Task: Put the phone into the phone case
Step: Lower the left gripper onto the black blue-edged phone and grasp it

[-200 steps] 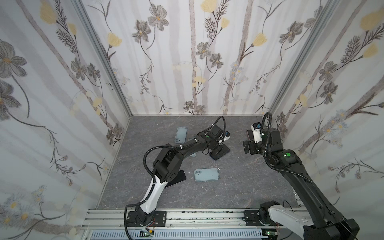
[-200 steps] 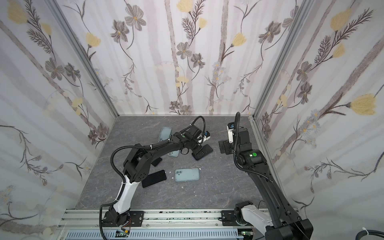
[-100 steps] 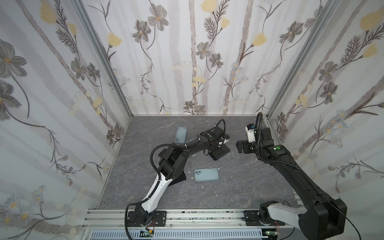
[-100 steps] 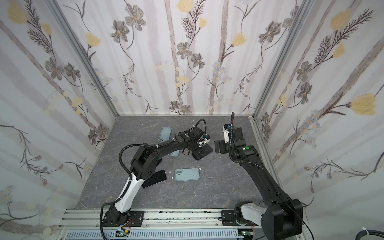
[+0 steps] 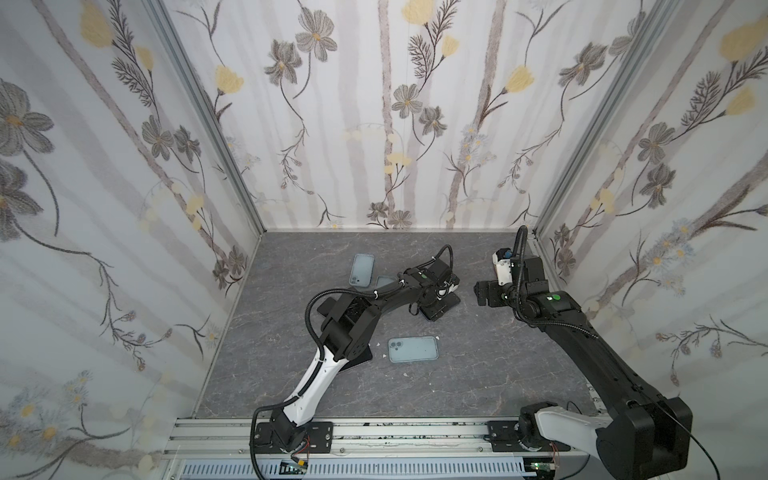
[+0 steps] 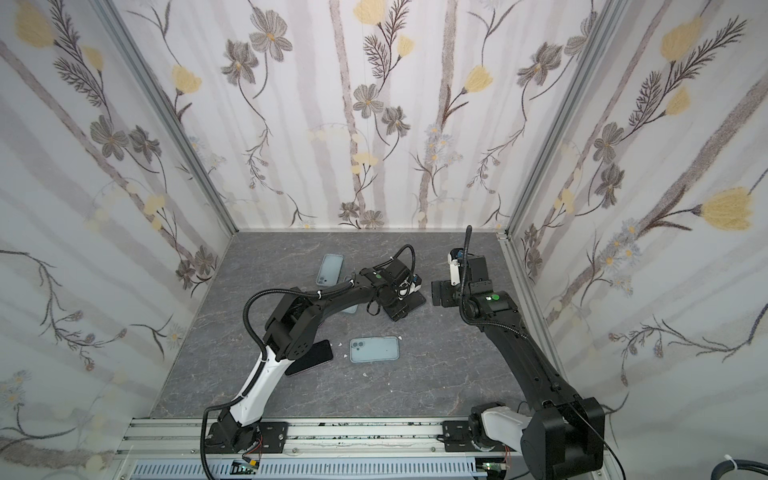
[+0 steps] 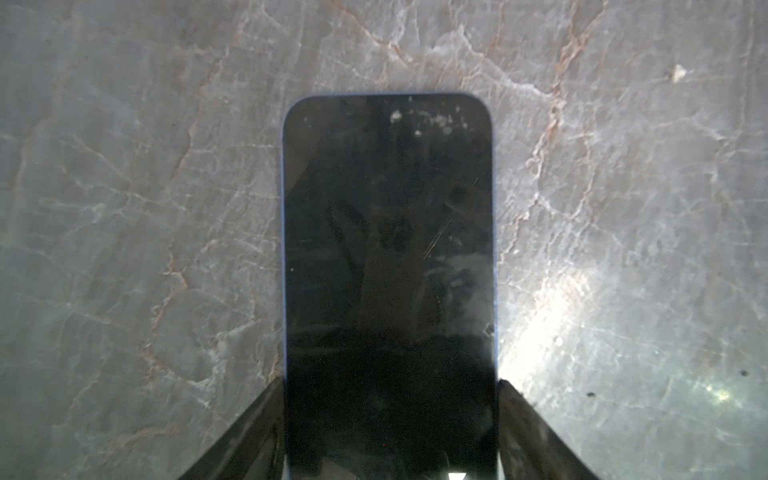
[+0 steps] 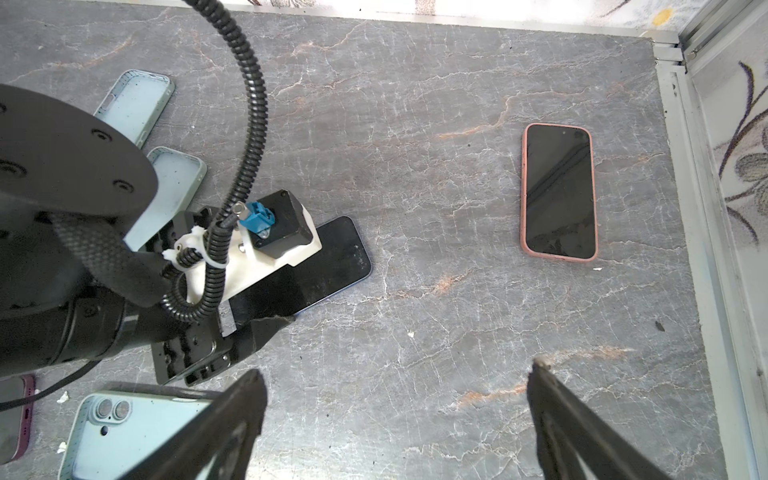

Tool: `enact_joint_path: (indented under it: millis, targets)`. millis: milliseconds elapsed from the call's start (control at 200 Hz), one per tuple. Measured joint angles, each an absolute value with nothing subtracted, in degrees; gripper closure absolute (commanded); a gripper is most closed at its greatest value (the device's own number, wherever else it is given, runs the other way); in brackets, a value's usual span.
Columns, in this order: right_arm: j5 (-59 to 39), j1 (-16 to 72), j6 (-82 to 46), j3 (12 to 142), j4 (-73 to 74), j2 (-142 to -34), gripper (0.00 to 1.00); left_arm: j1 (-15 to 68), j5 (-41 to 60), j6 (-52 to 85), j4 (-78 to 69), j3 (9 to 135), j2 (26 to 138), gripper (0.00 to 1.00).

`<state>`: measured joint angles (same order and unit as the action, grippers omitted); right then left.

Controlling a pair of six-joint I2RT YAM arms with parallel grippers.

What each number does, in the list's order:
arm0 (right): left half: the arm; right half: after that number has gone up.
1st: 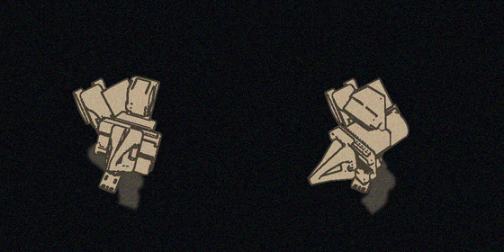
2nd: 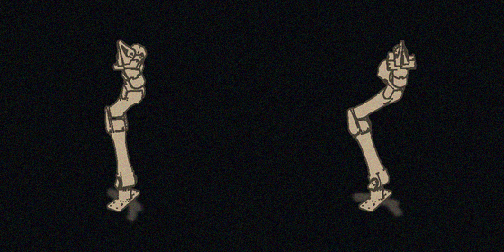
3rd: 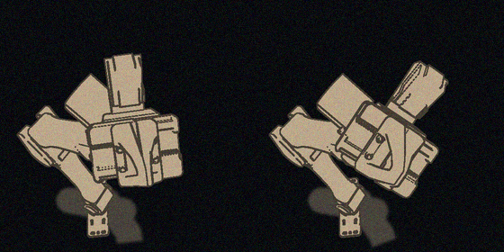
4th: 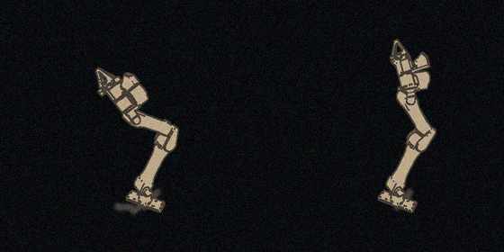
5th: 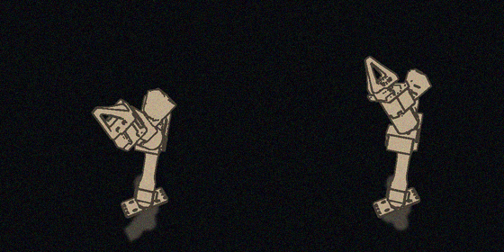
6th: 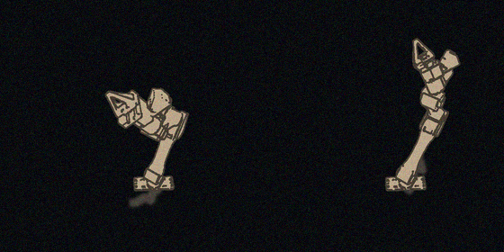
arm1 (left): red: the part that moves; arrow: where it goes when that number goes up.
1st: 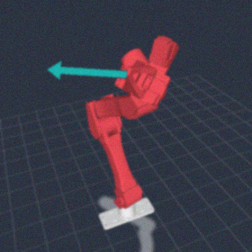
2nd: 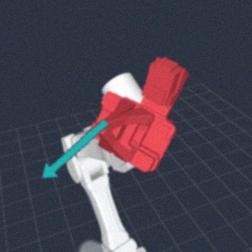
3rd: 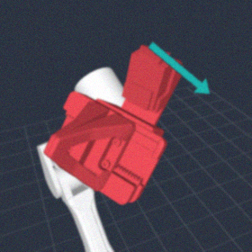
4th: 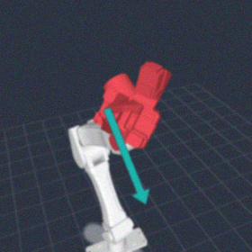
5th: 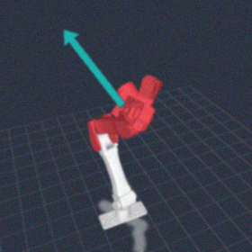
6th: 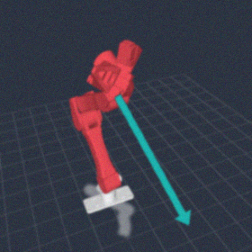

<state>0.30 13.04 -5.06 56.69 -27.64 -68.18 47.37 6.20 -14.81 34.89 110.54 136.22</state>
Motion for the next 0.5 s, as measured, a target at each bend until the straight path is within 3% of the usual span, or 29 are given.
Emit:
enact_joint_path:
  millis: [500]
  targets:
    - [-2.74, 12.99, -5.10, 57.08, -27.03, -69.58, 0.08, 47.24, 6.07, -15.03, 32.69, 107.50, 134.45, 0.54]
